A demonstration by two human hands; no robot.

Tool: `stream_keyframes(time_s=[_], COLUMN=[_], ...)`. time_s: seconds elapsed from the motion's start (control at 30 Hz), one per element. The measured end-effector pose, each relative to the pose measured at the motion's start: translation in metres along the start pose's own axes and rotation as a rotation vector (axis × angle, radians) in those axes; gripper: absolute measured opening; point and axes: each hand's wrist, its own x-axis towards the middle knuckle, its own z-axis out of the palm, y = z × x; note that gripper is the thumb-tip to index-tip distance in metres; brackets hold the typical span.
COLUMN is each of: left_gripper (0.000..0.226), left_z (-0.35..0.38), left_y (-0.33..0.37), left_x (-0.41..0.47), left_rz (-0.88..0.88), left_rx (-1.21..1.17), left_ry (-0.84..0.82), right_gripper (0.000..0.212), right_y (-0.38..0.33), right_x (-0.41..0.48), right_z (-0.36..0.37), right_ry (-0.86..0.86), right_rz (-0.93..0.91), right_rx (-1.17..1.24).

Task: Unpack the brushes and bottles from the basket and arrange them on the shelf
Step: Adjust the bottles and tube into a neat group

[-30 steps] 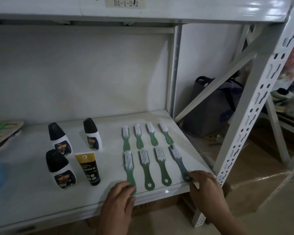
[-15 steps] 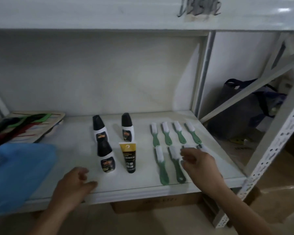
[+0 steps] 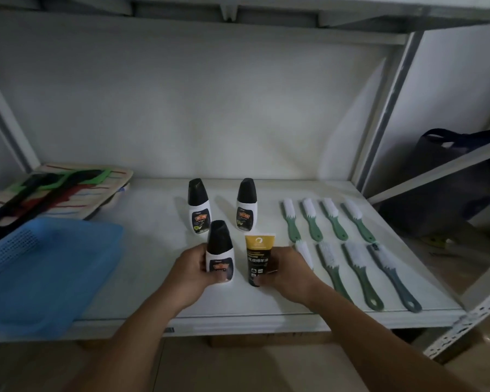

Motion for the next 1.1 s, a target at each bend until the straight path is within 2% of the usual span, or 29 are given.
stream_keyframes(time_s=[0.13,0.47,0.57,0.63,0.7,0.8,0.87,0.93,1.0,1.1], left_gripper=[0.035,0.042,0.044,0.05,0.051,0.043,0.048,0.067,0.079,0.078], left_z=[0.005,0.014,0.013,0.007,-0.007,-0.033,-0.043,-0.048,-0.049,-0.046], left_y=[0.001,0.002,0.0,-0.004,-0.009,-0.018,-0.021,-0.023,-0.024,-0.023], left_x=[0.003,-0.002,-0.003,-0.003,0.0,0.016,0.033,0.052,0.07,0.09], left_rz=[0.027,0.045,0.038,0.016,-0.026,-0.063,-0.097,-0.143,-0.159,-0.121], left_rx=[-0.01,0.063,0.055,0.041,-0.005,0.013,0.049,0.089,0.144,0.125], left_ry=[-0.058,-0.097,-0.112,-0.132,-0.058,0.254,0.403,0.403,0.348,0.315], right_gripper=[0.03,0.031,0.033,0.042,0.05,0.046,0.045,0.049,0.056,0.057], right_y=[0.004,0.01,0.01,0.015,0.02,0.022,0.017,0.008,-0.002,-0.013], right_x=[-0.004,-0.012,-0.015,-0.014,-0.01,0.009,0.031,0.057,0.081,0.109], right_z=[-0.016,-0.014,-0.015,-0.023,-0.038,-0.062,-0.069,-0.066,-0.057,-0.04], right_ry=[0.058,0.081,0.049,0.024,0.095,0.261,0.249,0.169,0.09,0.035], right_rz=[0.018,0.033,0.019,0.0,-0.001,0.031,0.05,0.056,0.044,0.0], right_rx=[-0.002,-0.04,-0.029,-0.002,0.024,0.145,0.226,0.259,0.179,0.062])
